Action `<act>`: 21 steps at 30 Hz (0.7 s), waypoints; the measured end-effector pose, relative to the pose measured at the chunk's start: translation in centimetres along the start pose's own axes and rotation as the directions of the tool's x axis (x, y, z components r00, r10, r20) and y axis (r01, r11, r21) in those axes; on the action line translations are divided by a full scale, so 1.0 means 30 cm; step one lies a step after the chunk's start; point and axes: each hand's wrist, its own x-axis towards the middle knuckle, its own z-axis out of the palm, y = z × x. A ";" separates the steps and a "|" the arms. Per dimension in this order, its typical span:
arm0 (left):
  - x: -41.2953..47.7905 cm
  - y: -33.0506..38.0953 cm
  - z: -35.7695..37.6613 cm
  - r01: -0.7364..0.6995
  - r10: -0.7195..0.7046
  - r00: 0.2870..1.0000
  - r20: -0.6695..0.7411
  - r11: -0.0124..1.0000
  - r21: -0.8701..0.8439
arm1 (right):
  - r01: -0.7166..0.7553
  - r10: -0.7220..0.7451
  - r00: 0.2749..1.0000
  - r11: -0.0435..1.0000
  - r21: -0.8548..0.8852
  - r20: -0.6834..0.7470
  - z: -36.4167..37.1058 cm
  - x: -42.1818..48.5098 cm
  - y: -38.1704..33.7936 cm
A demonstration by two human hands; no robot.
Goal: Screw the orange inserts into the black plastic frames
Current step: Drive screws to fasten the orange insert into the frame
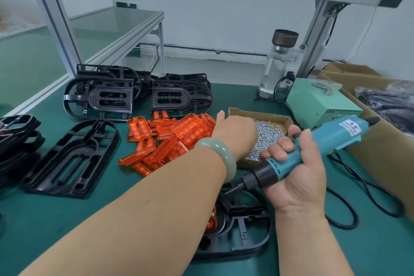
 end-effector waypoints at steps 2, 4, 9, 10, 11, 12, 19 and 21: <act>0.001 0.001 -0.004 0.005 -0.008 0.999 -0.040 0.998 -0.058 | 0.002 -0.002 1.000 1.000 0.001 0.000 -0.001 0.000 -0.001; -0.002 -0.002 -0.001 -0.006 0.002 0.998 -0.058 0.998 -0.069 | 0.004 -0.004 1.000 1.000 0.005 0.005 0.000 0.000 -0.001; -0.008 -0.004 0.014 0.005 -0.013 0.994 0.104 0.997 0.074 | -0.007 0.006 1.000 0.999 0.036 0.013 0.009 -0.004 0.000; -0.006 0.001 0.010 0.002 -0.010 0.996 0.094 0.996 0.085 | -0.006 0.006 1.000 0.999 0.035 0.011 0.011 -0.004 0.000; -0.006 0.006 0.003 0.001 -0.008 0.997 0.081 0.997 0.082 | -0.004 0.004 1.000 0.999 0.033 0.008 0.012 -0.005 -0.001; -0.008 0.011 -0.003 0.005 -0.010 0.998 0.070 0.998 0.068 | -0.002 0.001 1.000 1.000 0.032 0.005 0.012 -0.005 -0.001; -0.022 -0.006 -0.008 0.048 -0.051 0.999 -0.018 0.987 -0.153 | -0.001 0.000 1.000 1.000 0.021 0.008 0.003 0.000 -0.003; -0.025 -0.011 -0.014 0.062 -0.066 0.998 -0.015 0.977 -0.203 | 0.001 -0.001 1.000 1.000 0.008 0.011 -0.002 0.001 -0.002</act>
